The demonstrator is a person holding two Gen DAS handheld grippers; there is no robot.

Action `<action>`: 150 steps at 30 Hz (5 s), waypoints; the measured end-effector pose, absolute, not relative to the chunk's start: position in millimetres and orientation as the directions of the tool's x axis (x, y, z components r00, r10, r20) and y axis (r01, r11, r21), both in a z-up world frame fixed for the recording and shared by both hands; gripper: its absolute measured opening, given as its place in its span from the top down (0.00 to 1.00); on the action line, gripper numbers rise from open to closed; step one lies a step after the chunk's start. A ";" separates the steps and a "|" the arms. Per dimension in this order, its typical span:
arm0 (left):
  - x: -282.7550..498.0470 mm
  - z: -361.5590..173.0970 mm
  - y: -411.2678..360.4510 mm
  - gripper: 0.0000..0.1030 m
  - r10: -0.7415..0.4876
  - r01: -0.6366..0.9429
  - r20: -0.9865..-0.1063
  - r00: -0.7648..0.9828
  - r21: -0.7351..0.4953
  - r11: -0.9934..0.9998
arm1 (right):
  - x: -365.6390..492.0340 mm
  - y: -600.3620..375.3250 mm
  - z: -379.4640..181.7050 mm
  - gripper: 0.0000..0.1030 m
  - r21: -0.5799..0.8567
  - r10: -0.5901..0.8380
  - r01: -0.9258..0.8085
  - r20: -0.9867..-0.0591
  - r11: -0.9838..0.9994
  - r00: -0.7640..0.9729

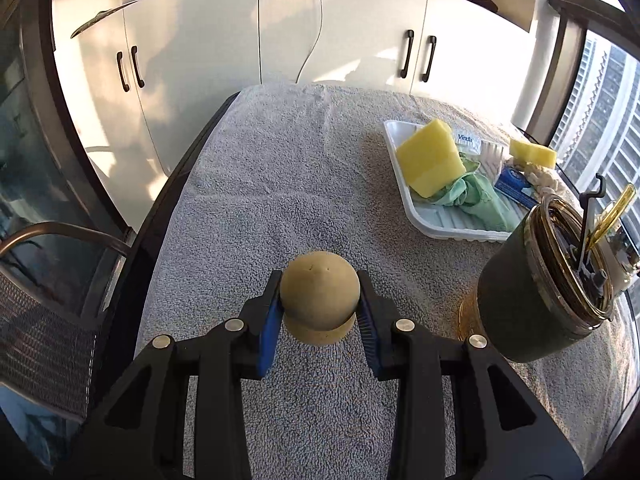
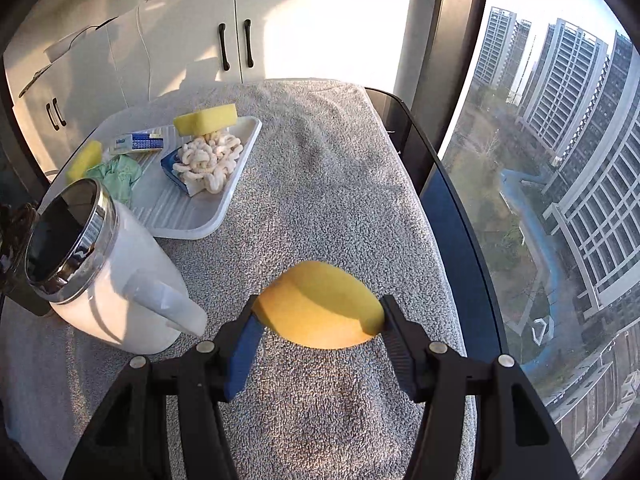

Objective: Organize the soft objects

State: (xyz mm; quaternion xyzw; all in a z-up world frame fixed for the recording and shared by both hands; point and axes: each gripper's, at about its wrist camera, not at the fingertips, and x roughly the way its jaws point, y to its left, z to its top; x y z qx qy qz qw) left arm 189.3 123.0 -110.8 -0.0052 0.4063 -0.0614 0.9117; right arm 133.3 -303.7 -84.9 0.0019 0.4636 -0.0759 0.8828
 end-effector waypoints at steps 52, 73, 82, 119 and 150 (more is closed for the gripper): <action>339.6 -91.6 -12.8 0.41 -0.276 0.433 -0.748 0.603 0.018 0.901 | 310.4 -220.5 -105.2 0.40 0.030 0.120 -0.222 -0.905 0.975 0.408; 386.7 -90.0 -6.8 0.36 -0.409 0.402 -0.761 0.503 -0.213 0.891 | 294.2 -229.9 -84.8 0.33 0.038 0.113 -0.181 -0.896 0.983 0.429; 397.2 -88.5 17.6 0.36 -0.519 0.342 -0.712 0.474 -0.394 0.853 | 282.7 -242.5 -80.6 0.33 0.045 0.106 -0.146 -0.892 0.988 0.438; 180.5 -31.9 113.6 0.21 0.030 -0.041 -0.551 0.834 -0.008 0.999 | 126.1 -308.2 -42.8 0.04 -0.036 -0.177 0.236 -0.773 0.971 0.609; 7.4 -46.1 22.8 0.21 -0.068 0.059 -0.680 0.730 -0.036 0.998 | -29.5 -165.4 -32.0 0.00 0.031 -0.079 0.167 -0.785 0.986 0.614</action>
